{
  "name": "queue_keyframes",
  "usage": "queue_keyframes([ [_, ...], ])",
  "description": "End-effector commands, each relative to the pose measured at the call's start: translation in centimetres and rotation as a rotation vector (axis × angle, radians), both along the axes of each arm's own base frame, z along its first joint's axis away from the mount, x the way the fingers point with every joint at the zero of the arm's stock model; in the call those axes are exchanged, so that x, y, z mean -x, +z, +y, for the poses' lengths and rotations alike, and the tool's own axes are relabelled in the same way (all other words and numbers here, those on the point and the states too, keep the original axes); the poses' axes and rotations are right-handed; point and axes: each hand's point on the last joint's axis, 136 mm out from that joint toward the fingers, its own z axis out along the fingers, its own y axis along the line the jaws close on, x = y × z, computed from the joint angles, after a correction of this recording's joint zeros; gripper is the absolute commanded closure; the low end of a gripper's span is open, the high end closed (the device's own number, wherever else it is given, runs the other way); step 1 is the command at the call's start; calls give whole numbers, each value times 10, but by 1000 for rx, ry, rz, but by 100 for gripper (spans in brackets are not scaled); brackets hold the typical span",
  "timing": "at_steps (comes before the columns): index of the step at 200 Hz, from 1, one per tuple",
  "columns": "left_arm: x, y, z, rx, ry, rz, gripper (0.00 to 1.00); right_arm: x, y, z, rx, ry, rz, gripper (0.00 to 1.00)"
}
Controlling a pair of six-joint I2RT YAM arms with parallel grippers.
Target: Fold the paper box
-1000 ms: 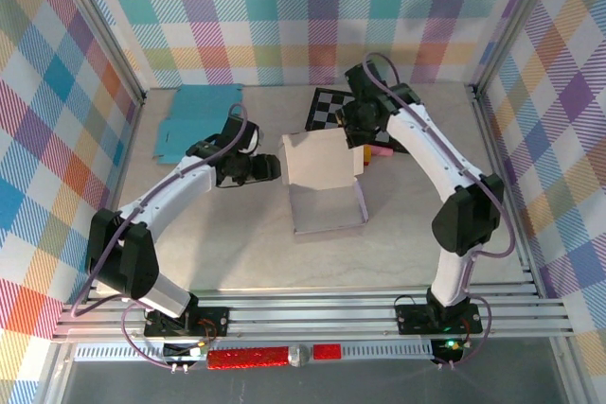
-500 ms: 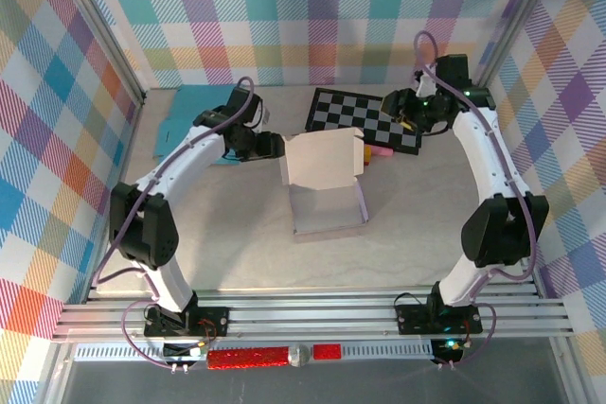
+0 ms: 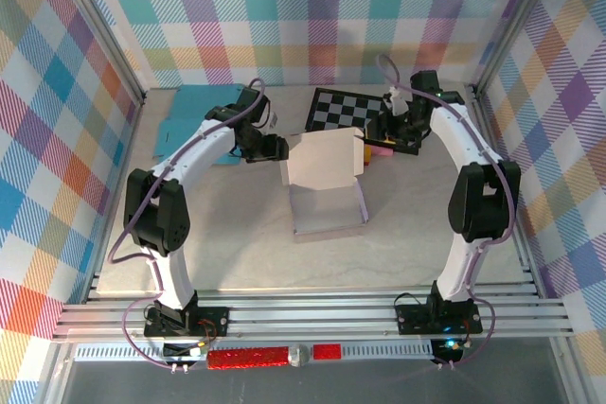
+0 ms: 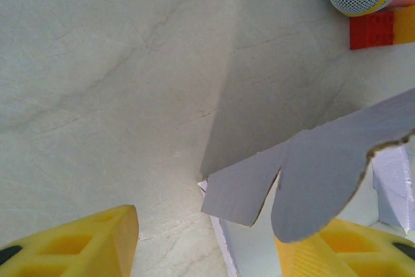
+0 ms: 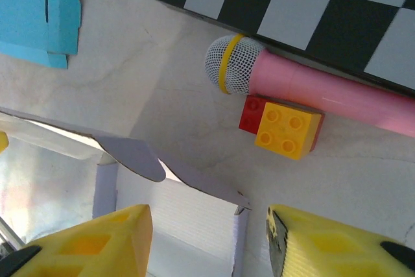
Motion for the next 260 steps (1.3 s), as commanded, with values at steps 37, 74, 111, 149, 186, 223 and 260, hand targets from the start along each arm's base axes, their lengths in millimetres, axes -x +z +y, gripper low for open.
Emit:
queue_keyframes([
  [37, -3, 0, -10, 46, -18, 11, 52, 3, -12, 32, 0, 147, -50, 51],
  [74, -4, -2, -14, 55, -18, 13, 57, 1, -26, 27, 82, 161, -49, 53],
  [111, -4, -5, -22, 63, -30, 18, 60, -1, -28, 22, 116, 148, -59, 55],
  [149, -5, -5, -25, 57, -28, 11, 67, -1, -28, 26, 112, 153, -61, 57],
  [186, -6, -4, -25, 56, -28, 6, 70, -2, -28, 30, 111, 153, -63, 61],
  [223, -6, -6, -26, 54, -28, 12, 73, -2, -27, 34, 102, 160, -62, 65],
  [260, -7, -6, -27, 52, -24, 8, 82, -1, -27, 40, 94, 170, -58, 69],
])
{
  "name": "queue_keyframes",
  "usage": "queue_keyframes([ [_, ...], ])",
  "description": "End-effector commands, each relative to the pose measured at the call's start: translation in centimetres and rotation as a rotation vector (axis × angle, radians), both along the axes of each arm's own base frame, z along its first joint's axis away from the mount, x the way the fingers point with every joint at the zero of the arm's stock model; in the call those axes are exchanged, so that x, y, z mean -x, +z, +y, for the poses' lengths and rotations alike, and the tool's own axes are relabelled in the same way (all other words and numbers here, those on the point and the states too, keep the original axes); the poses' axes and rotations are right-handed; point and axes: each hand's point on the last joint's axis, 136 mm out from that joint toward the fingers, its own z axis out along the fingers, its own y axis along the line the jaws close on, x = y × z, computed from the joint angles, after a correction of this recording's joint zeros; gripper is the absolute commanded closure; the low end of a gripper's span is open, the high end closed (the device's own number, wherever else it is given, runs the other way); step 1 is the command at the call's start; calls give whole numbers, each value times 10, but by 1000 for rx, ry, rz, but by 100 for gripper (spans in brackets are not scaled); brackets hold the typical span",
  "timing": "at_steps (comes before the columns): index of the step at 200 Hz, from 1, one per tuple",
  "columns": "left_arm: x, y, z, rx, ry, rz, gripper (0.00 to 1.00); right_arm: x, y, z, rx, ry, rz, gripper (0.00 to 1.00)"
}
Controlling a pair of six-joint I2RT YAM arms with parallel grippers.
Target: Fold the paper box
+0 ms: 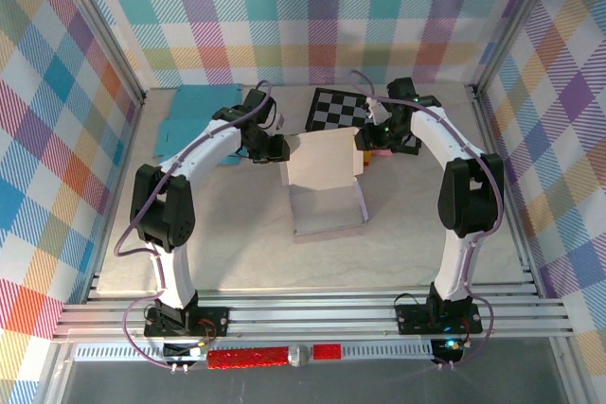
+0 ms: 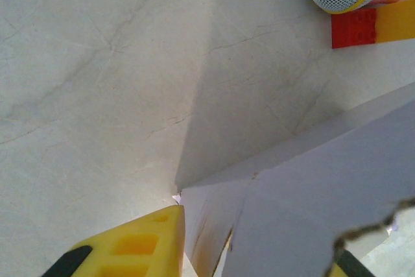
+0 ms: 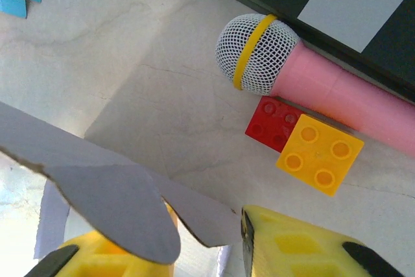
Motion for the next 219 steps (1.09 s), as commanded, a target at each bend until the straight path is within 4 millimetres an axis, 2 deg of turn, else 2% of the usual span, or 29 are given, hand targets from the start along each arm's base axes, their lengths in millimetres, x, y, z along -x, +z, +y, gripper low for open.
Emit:
queue_keyframes([
  [1, -5, 4, -7, 4, -4, -15, 82, -3, 7, 10, -22, 31, -21, 69],
  [30, -6, 5, -7, 1, 1, -20, 89, -1, 7, 10, -17, 32, -24, 74],
  [93, -7, 6, -10, -6, -7, -29, 92, 0, 9, 14, -2, 38, -37, 81],
  [106, -7, 6, -11, -9, -12, -28, 92, -1, 9, 15, 0, 41, -41, 80],
  [122, -7, 6, -11, -16, -17, -30, 93, -3, 11, 15, 5, 39, -49, 73],
  [153, -7, 6, -11, -24, -21, -31, 94, -9, 11, 15, 18, 36, -51, 72],
  [200, -7, 7, -10, -26, -21, -32, 95, -10, 9, 14, 40, 30, -54, 77],
  [219, -7, 7, -11, -27, -21, -31, 96, -11, 9, 14, 47, 30, -59, 87],
])
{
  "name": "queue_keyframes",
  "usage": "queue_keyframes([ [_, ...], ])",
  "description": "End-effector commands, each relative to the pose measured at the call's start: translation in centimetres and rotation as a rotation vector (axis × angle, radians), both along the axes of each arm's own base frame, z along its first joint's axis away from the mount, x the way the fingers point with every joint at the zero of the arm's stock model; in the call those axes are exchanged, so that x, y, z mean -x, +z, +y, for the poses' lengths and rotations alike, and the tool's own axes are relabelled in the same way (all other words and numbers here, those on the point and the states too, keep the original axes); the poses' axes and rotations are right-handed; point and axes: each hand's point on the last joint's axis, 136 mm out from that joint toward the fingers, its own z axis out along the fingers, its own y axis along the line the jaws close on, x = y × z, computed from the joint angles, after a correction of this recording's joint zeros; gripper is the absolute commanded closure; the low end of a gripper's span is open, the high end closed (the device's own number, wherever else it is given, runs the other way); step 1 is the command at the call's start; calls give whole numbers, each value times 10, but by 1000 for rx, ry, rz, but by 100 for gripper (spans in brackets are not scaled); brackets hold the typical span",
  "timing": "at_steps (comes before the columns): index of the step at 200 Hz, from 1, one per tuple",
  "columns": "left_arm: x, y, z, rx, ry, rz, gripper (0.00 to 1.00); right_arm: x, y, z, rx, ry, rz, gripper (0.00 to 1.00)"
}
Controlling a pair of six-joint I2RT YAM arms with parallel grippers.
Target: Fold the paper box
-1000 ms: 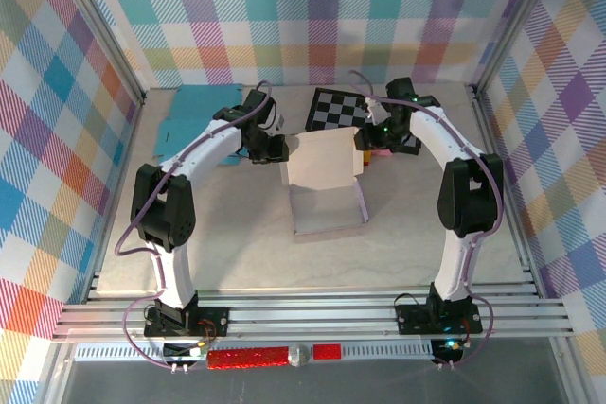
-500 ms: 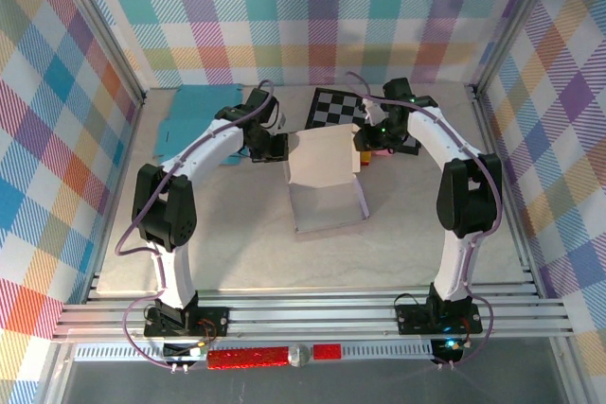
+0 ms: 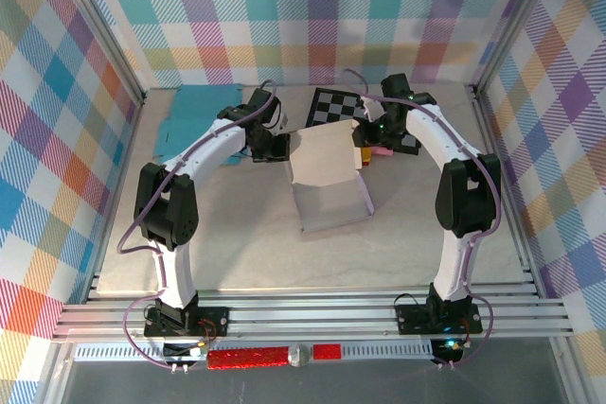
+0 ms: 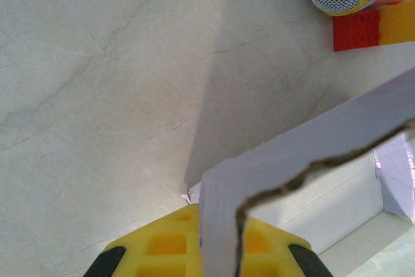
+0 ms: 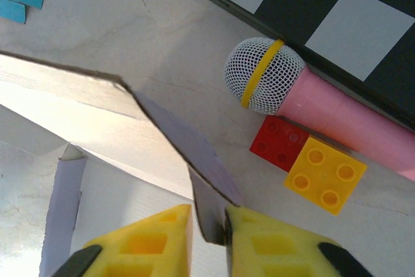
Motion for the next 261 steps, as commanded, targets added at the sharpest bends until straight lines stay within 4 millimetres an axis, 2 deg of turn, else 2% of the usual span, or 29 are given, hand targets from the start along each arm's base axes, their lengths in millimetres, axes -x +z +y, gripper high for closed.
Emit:
queue_keyframes([
  [1, -5, 8, -4, -2, -14, -21, 96, -4, 1, 5, 8, 18, -13, 88],
  [21, -7, 10, -3, -9, -3, -27, 100, -5, 2, 9, 32, -8, -13, 100],
  [59, -19, 22, 9, -56, 94, -63, 100, -13, 9, 11, 108, -129, -78, 100],
  [89, -28, 30, 23, -108, 186, -102, 100, -24, 28, 14, 105, -283, -150, 100],
  [110, -34, 32, 36, -163, 241, -131, 100, -28, 38, 24, 56, -359, -179, 100],
  [141, -45, 43, 54, -213, 315, -233, 100, -30, 51, 56, -5, -392, -286, 100],
  [181, -56, 48, 66, -146, 393, -387, 100, -29, 47, 75, -164, -475, -359, 100],
  [210, -60, 65, 62, -40, 420, -527, 100, -26, 43, 80, -214, -481, -383, 100],
  [261, -56, 82, 59, 88, 411, -700, 100, -18, 39, 87, -303, -459, -420, 100],
])
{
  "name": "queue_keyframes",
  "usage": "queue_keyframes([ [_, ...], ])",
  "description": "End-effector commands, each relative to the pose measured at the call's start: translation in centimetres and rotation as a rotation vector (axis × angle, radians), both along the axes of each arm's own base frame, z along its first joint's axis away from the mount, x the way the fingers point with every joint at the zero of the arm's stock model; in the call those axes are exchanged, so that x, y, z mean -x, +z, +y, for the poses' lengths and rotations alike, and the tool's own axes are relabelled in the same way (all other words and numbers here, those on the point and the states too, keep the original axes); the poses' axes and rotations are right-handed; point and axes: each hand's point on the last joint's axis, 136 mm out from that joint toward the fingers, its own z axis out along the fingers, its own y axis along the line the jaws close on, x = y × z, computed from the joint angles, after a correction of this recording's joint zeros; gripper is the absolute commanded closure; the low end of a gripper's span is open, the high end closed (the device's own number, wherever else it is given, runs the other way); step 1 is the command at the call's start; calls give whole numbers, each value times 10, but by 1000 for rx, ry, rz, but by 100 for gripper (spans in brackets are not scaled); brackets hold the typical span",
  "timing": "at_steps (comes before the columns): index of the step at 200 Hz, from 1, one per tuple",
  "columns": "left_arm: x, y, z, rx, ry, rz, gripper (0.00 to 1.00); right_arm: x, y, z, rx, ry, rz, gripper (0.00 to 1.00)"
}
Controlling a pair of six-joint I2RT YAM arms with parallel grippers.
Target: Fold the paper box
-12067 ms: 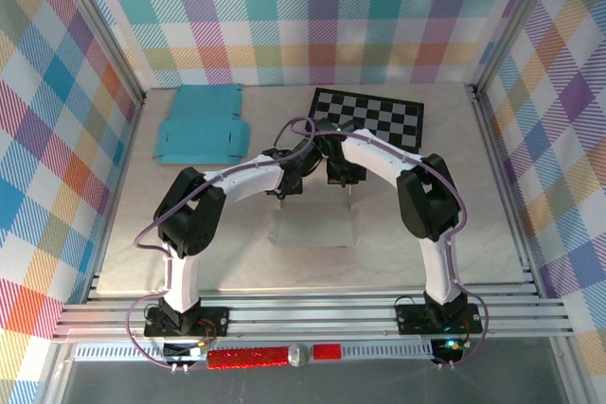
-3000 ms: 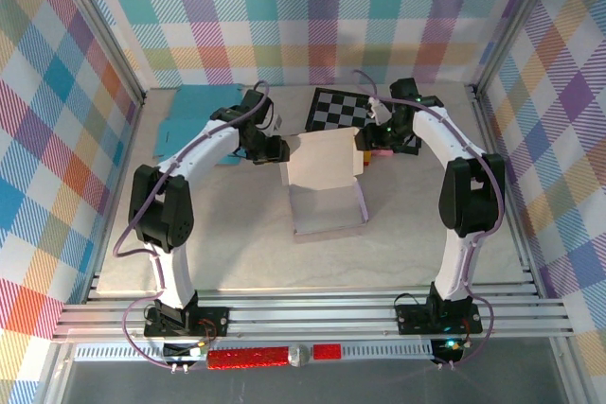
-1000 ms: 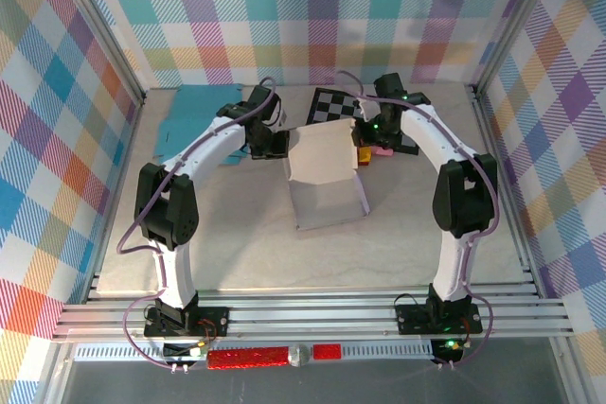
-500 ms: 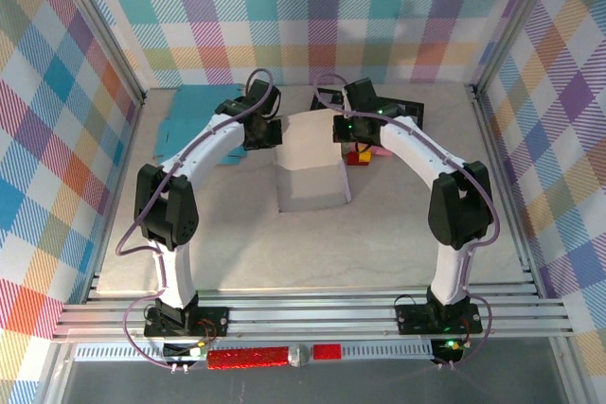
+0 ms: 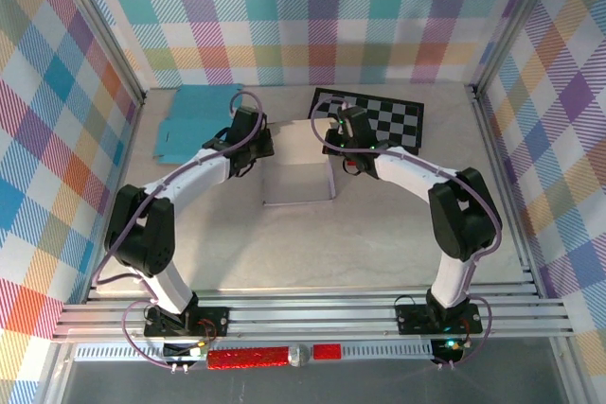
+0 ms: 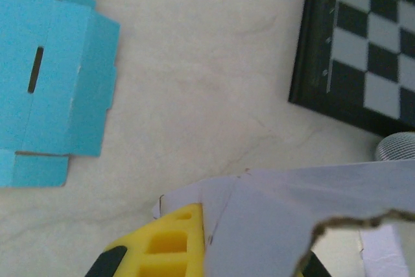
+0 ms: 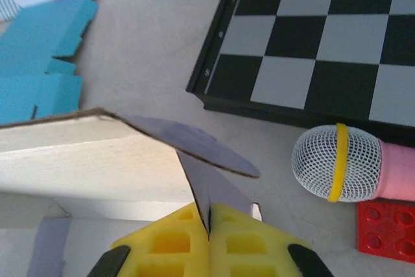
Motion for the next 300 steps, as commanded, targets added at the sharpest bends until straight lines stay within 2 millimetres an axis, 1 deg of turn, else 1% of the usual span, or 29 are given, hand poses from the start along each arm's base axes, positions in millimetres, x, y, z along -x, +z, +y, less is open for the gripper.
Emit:
queue_keyframes([
  [1, -18, 56, -5, 109, 6, -249, 100, -4, 30, 13, -113, 14, -97, 100],
  [13, -18, 59, -4, 112, 1, -286, 100, -4, 28, 17, -126, 35, -98, 100],
  [27, -16, 57, -6, 120, -16, -307, 100, 0, 24, 24, -143, 73, -94, 100],
  [47, -12, 49, -9, 143, -40, -321, 100, 4, 16, 28, -170, 92, -86, 100],
  [69, -5, 39, -9, 154, -56, -354, 100, 10, 13, 31, -182, 114, -117, 100],
  [120, 11, 25, -6, 166, -67, -410, 100, 22, 1, 30, -159, 137, -123, 100],
  [146, 20, 14, -11, 163, -89, -409, 99, 31, -7, 29, -147, 148, -110, 100],
  [168, 30, 10, -16, 149, -113, -407, 99, 39, -12, 26, -129, 152, -104, 100],
  [181, 38, 4, -17, 126, -124, -390, 98, 44, -14, 24, -115, 156, -97, 100],
  [207, 55, -16, -14, 102, -131, -353, 97, 54, -23, 19, -91, 164, -73, 100],
  [231, 68, -27, -14, 82, -134, -335, 96, 63, -27, 17, -71, 176, -53, 100],
  [254, 72, -32, -15, 60, -129, -326, 96, 69, -28, 12, -46, 172, -32, 95],
  [267, 72, -31, -15, 39, -121, -326, 96, 72, -23, 7, -37, 157, -16, 88],
  [281, 72, -31, -14, 23, -116, -323, 96, 78, -16, 7, -40, 165, 12, 85],
  [290, 72, -31, -14, 7, -117, -323, 97, 83, -10, 7, -53, 172, 41, 73],
  [300, 72, -30, -14, -7, -116, -322, 98, 92, -3, 13, -88, 212, 77, 66],
])
